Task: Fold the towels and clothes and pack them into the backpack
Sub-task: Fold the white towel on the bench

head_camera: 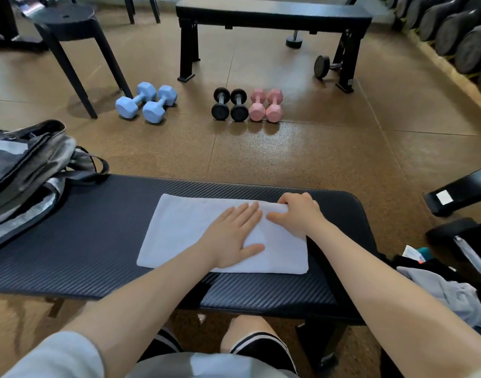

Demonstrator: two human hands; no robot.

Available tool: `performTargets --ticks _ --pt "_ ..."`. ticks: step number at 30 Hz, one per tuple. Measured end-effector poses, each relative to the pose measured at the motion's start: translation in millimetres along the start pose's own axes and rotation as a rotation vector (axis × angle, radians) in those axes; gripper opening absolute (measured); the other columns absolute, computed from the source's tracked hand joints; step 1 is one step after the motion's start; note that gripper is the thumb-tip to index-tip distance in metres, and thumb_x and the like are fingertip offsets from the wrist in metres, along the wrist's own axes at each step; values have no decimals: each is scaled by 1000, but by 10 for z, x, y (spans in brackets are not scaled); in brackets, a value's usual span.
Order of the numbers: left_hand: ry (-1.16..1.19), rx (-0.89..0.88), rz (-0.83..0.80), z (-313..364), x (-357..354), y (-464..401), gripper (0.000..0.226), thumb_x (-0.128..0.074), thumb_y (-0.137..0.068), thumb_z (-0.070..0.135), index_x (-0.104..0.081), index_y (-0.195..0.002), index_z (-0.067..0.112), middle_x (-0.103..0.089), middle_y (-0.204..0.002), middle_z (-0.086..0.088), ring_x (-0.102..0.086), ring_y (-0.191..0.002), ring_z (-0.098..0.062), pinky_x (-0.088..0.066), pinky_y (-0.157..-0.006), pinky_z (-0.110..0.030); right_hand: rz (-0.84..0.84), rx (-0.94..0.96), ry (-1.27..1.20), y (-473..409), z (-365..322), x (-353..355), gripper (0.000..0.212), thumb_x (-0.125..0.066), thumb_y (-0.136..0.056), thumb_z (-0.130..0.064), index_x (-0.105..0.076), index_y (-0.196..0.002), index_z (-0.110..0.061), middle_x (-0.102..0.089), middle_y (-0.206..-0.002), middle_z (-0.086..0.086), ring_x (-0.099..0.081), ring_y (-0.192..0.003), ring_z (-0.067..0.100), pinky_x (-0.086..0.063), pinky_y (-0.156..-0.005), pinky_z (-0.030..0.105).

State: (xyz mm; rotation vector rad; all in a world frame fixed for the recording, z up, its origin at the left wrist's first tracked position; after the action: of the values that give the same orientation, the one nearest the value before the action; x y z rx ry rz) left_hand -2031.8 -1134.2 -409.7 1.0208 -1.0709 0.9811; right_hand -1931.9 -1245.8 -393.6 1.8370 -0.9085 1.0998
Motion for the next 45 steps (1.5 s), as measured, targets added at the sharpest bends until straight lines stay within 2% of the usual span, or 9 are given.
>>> performTargets --ticks 6,13,17,20,23,29,33,37,45 --pt "-25 22 31 -40 -57 42 109 27 -60 77 1 -149 21 7 -157 2 4 -145 -16 8 -114 -31 -76 0 -215 168 43 7 38 -73 -73 -37 -55 -100 -16 -57 -104 2 -52 -98 20 -45 -78 34" --pt "18 80 73 -43 -38 36 83 2 -80 68 -4 -149 22 1 -157 3 0 -145 -15 4 -115 -31 -19 -108 -832 430 6 105 29 -69 -80 -14 -56 -106 -16 -64 -100 4 -63 -90 18 -54 -78 36" --pt "803 201 238 -85 312 148 38 -33 -101 24 -41 -138 21 -37 -146 2 -32 -135 -11 -18 -113 -25 -17 21 -864 434 -420 262 25 -67 -80 -16 -58 -103 -20 -59 -87 5 -57 -80 19 -48 -71 34" --pt "1346 350 307 -175 519 395 38 -29 -101 29 -65 -100 39 -67 -101 15 -62 -94 -2 -48 -85 -18 -141 76 -959 452 -786 218 50 -64 -85 -13 -44 -131 -14 -63 -92 5 -61 -72 12 -50 -64 24" --pt "1542 512 197 -305 427 571 35 -34 -100 31 -67 -101 21 -72 -85 1 -67 -71 -3 -52 -60 -14 -304 108 -968 484 -1042 33 58 -53 -89 -3 -32 -142 -13 -58 -121 6 -63 -82 10 -53 -66 18" --pt "1256 664 260 -600 294 663 17 -50 -87 3 -58 -101 6 -63 -84 -8 -60 -70 -17 -47 -61 -24 19 421 -414 539 -1094 -49 40 -53 -87 -22 -53 -127 -15 -50 -135 1 -45 -120 12 -35 -102 27" --pt "649 493 218 -643 386 582 43 -56 -88 18 -45 -129 11 -62 -108 -5 -57 -99 -24 -41 -76 -29 -80 458 -93 488 -1059 -390 126 -18 -49 -98 -25 -147 -19 -9 -158 -4 -2 -145 15 -3 -118 36" --pt "421 518 251 -804 381 688 63 -57 -89 30 -29 -142 12 -51 -131 -6 -45 -121 -25 -37 -98 -36 -131 398 84 434 -1042 -545 130 -21 -43 -98 -3 -150 -28 13 -157 -6 12 -145 16 4 -117 41" --pt "224 926 257 -1287 305 1254 60 -59 -82 51 -44 -121 7 -39 -119 -11 -40 -111 -30 -43 -80 -37 -114 351 217 395 -1129 -566 111 -48 -67 -81 5 -150 -29 15 -158 0 13 -145 21 5 -117 46"
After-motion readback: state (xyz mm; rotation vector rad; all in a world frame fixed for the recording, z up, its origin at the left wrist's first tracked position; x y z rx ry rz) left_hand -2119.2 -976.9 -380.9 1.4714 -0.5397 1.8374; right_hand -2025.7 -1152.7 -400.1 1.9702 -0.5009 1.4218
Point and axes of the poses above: each hand's wrist, its own y-axis away from the middle knuckle, its own x-axis out of the back of the hand, z = x × y, the point moved 7 cm from there along -y, towards the middle knuckle
